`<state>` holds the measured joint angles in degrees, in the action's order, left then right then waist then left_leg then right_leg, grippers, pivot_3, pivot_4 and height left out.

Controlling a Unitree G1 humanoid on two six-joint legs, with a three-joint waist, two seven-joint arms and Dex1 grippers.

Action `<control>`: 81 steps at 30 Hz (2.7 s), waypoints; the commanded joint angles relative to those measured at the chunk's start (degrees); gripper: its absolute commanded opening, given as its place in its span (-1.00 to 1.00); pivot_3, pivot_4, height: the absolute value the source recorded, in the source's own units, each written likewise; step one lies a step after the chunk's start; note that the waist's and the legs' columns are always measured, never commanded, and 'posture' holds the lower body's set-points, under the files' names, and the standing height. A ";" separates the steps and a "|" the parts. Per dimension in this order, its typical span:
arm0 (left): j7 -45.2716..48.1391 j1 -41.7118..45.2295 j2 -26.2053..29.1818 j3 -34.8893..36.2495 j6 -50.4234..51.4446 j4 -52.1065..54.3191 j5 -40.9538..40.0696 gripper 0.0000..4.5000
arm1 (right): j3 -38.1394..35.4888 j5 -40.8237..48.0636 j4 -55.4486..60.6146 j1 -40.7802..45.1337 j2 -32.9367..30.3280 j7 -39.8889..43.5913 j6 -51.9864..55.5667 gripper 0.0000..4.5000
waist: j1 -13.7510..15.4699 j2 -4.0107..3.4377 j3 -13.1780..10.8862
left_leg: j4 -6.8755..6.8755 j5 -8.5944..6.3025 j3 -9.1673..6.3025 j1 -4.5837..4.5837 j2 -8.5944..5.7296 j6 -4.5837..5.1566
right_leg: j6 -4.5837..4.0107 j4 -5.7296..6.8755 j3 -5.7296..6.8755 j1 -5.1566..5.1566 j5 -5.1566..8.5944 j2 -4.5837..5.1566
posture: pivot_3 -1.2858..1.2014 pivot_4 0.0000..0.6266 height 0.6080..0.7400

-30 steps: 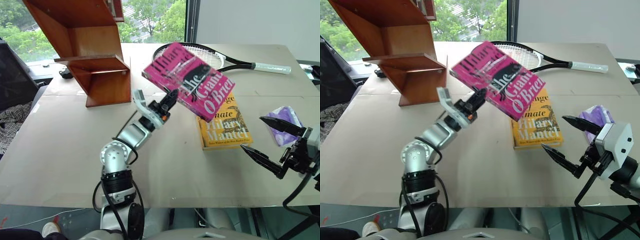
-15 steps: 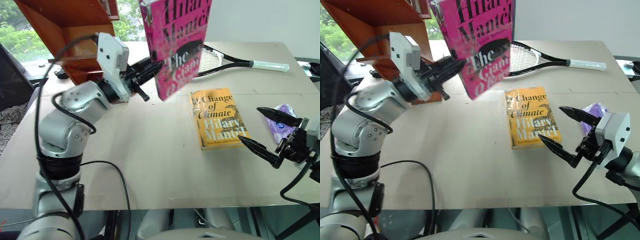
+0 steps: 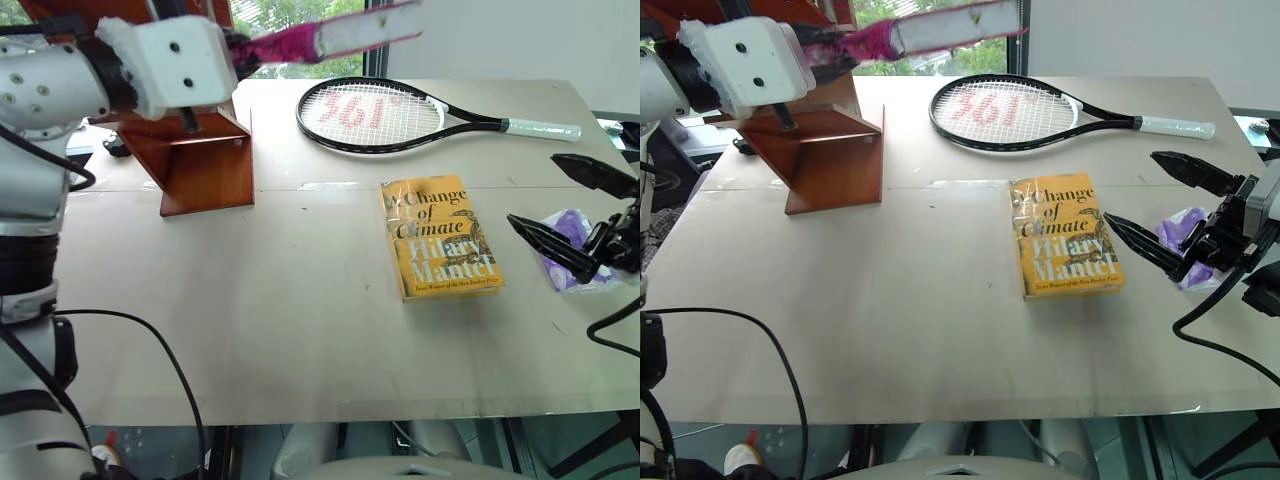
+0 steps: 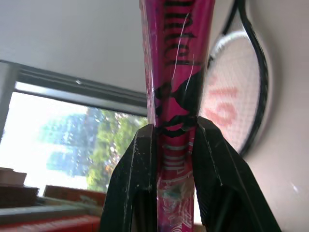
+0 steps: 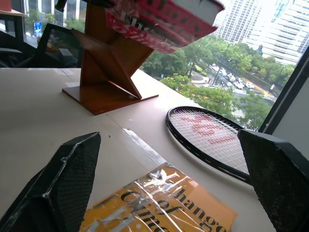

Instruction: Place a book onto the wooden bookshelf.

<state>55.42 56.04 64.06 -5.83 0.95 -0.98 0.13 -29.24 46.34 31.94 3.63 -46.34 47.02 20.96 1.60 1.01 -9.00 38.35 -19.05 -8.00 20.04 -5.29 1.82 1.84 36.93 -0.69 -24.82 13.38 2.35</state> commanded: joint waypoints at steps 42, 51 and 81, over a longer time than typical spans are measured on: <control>15.54 19.16 -0.89 -12.64 2.46 -36.22 28.66 -0.80 | 1.90 6.09 -1.77 12.06 -1.88 2.22 0.42 1.00 | -2.45 -0.32 0.32 | 1.12 0.02 0.06 0.42 -0.17 0.01 | 0.01 1.53 -0.09 -0.56 -0.01 0.14 | 0.03 -0.52 1.00; 20.71 13.41 2.89 -2.89 12.13 -22.10 19.66 0.88 | 0.61 8.58 -1.85 12.42 -1.55 2.00 1.23 1.00 | -2.69 -0.16 0.30 | 1.19 0.01 0.19 0.72 -0.15 0.03 | 0.01 1.49 -0.23 -0.88 -0.01 0.11 | 0.03 -0.52 1.00; -5.69 -44.01 -38.86 25.75 42.61 30.00 -28.50 0.97 | -7.06 5.31 7.06 -10.85 -5.69 -9.05 16.14 1.00 | -0.68 -0.20 0.38 | 1.52 -0.04 0.09 0.63 -0.08 0.07 | 0.02 1.11 -0.05 -0.41 -0.05 0.11 | 0.03 -0.52 1.00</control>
<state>48.99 13.66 23.96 19.00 47.09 29.02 -28.22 -31.81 53.78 36.90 -4.80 -51.99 38.17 36.64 0.92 0.80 -8.62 39.83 -19.09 -7.91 20.67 -5.37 1.90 1.86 38.03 -0.74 -25.23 13.32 2.47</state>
